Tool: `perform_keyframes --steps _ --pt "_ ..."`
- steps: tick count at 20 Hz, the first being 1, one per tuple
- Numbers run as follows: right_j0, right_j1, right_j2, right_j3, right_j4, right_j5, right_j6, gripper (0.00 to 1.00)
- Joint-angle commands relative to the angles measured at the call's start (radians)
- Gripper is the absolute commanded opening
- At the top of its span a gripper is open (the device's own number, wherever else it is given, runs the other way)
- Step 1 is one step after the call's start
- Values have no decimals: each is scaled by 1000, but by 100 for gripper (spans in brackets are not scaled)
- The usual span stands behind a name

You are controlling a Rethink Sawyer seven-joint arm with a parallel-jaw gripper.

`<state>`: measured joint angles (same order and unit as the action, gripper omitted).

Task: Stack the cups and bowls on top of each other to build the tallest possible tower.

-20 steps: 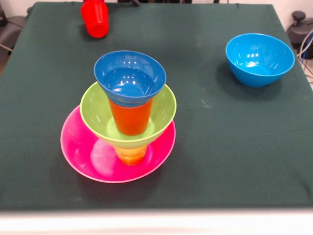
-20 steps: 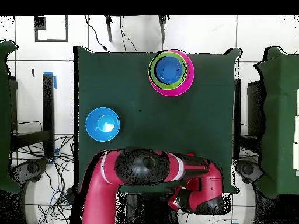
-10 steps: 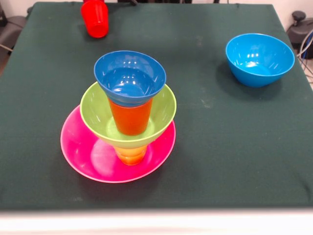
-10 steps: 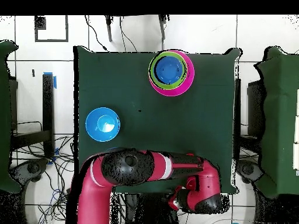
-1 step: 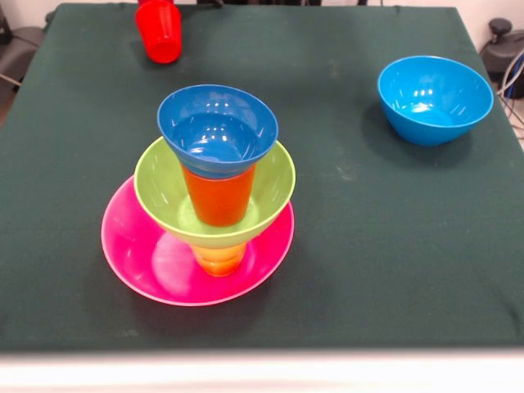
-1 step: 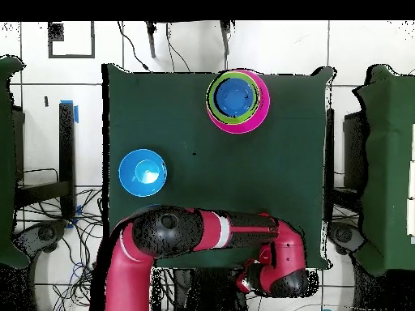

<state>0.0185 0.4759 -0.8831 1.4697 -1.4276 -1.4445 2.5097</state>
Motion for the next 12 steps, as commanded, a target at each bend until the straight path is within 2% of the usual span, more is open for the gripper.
perform_keyframes --steps 1,12 --pt "-7 192 154 -379 280 599 -20 100" --pt "7 223 114 -387 315 577 -6 100"
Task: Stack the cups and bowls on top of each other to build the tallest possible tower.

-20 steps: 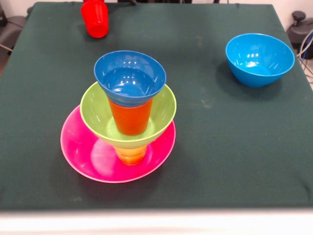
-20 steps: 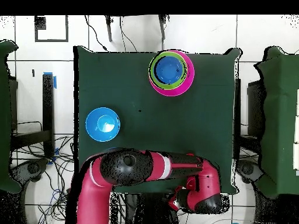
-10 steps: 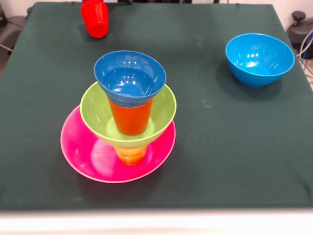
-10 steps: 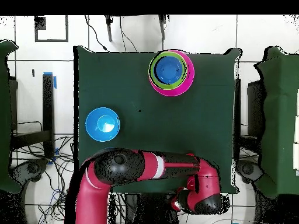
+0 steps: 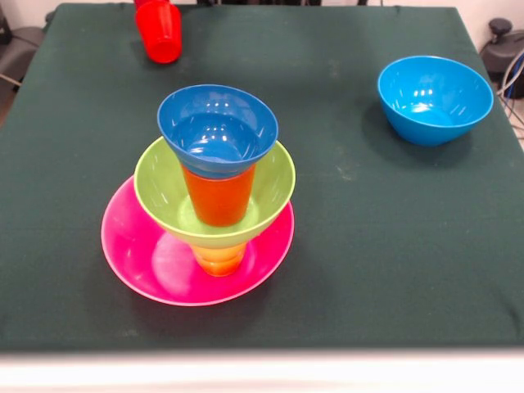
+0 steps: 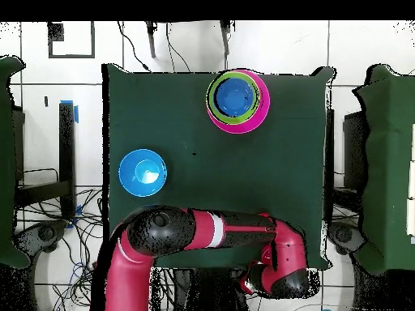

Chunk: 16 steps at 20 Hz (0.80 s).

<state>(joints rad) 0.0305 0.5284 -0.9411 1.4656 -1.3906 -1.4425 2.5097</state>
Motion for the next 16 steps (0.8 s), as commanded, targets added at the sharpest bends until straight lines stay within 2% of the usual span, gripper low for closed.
perform_keyframes --steps 1,16 --pt "-9 174 169 -383 281 573 -11 100" --pt "8 197 139 -390 308 556 9 100"
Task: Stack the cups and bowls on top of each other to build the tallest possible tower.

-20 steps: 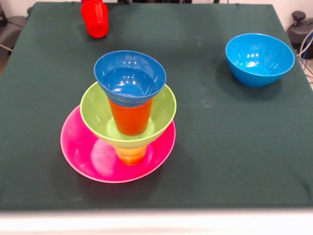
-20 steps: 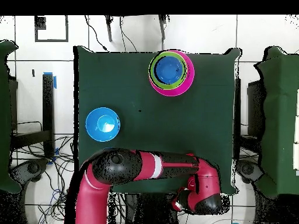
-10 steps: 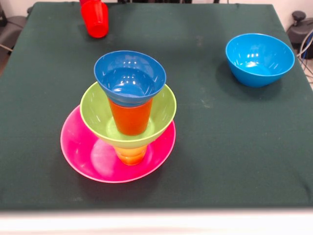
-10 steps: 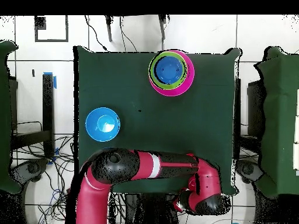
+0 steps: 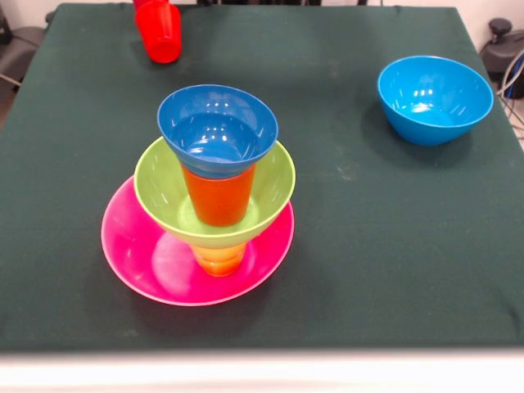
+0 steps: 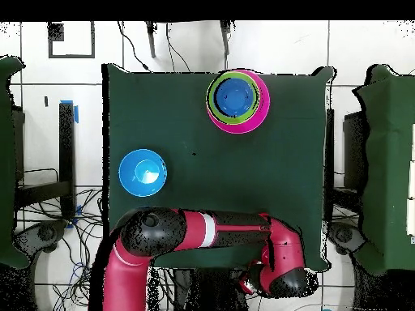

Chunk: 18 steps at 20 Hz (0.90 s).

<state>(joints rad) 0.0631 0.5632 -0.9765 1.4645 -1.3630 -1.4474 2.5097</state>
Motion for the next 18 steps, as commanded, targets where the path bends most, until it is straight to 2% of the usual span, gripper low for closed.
perform_keyframes --steps 1,6,8,18 --pt "-23 164 172 -390 282 561 11 100" --pt "-20 169 165 -390 288 557 15 100" --pt "-18 165 164 -379 319 574 6 100" --pt "-33 122 182 -378 343 533 69 100"
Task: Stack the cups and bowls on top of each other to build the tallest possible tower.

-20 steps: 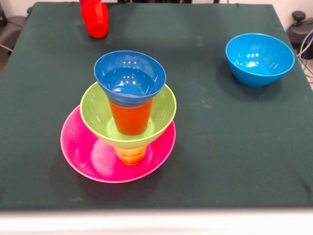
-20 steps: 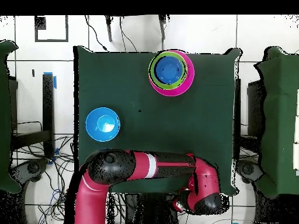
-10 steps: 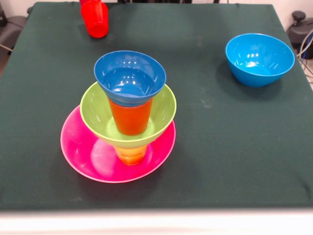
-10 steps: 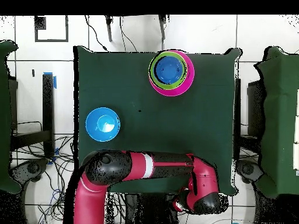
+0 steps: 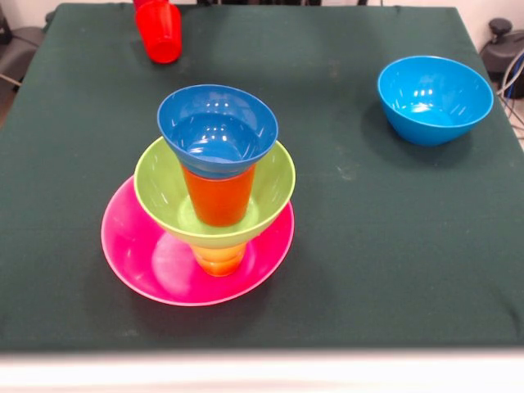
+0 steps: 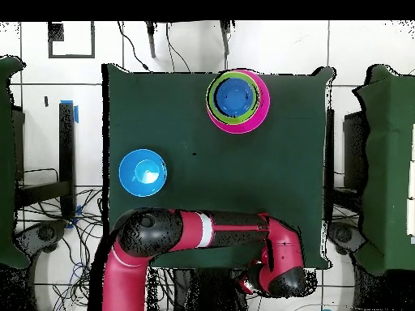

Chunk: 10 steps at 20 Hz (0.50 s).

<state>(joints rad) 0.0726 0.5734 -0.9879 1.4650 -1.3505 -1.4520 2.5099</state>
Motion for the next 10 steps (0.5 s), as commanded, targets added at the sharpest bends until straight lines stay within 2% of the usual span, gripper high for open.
perform_keyframes --steps 1,10 --pt "-41 110 193 -381 326 535 80 100" --pt "-41 101 193 -397 322 538 143 100"
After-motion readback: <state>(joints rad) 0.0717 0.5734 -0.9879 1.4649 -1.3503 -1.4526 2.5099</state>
